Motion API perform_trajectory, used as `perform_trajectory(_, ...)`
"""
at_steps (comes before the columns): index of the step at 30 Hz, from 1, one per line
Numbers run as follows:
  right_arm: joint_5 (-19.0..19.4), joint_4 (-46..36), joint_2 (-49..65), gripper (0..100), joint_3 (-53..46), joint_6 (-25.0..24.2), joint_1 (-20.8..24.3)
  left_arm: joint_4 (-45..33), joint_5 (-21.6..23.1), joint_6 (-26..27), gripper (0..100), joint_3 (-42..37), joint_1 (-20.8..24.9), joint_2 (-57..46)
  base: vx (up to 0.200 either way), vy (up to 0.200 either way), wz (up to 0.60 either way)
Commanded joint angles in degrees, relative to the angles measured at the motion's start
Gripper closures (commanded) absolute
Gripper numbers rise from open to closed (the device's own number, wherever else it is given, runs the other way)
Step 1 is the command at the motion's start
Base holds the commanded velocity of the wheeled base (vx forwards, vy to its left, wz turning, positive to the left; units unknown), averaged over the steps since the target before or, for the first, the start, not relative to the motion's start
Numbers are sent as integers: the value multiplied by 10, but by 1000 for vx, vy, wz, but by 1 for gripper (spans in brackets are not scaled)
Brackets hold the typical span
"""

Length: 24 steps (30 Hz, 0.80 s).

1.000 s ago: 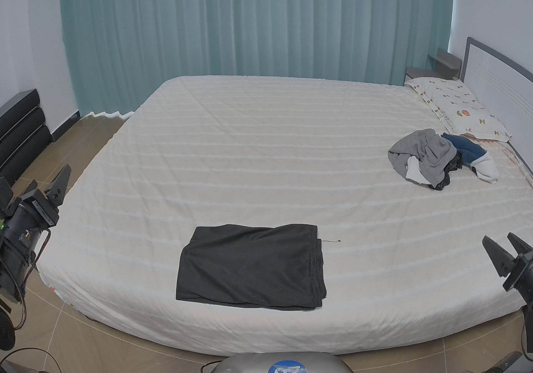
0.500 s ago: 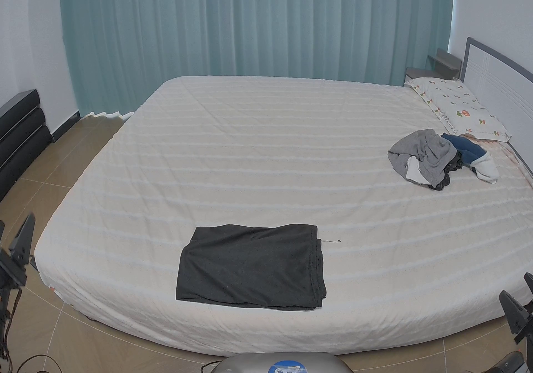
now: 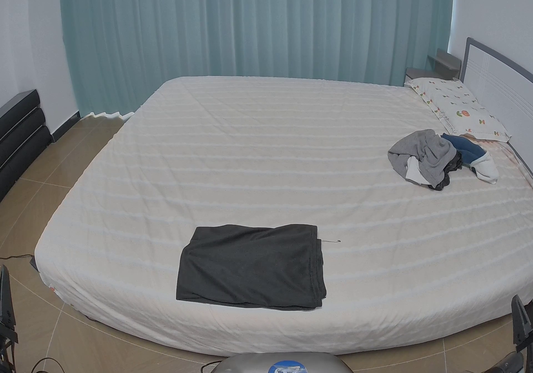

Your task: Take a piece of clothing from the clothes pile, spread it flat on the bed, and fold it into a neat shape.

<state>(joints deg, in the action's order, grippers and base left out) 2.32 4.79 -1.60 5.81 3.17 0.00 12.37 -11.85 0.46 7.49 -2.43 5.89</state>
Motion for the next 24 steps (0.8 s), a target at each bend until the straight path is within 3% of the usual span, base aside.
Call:
perform_trajectory(1,-2,56,16,0,-57,18,-1,57,20,13,0,-75,27,-59,0,0,0)
perform_trajectory(5,-2,48,16,0,-57,24,-1,43,28,6,0,-75,26,-59,0,0,0)
perform_trajectory(9,-5,-10,16,0,-57,17,-1,-10,32,4,0,-75,26,-59,0,0,0)
perform_trajectory(15,-1,-7,16,0,-57,13,-1,-87,36,2,0,-75,26,-59,0,0,0)
perform_trajectory(18,-13,-43,16,0,-58,3,-4,-93,52,1,0,-75,27,-59,0,0,0)
perform_trajectory(19,-19,-76,16,0,-49,-24,-2,-92,78,0,0,-75,26,-59,0,0,0)
perform_trajectory(24,-20,-67,16,0,-51,-26,-2,-96,125,-17,0,-73,27,-59,0,0,0)
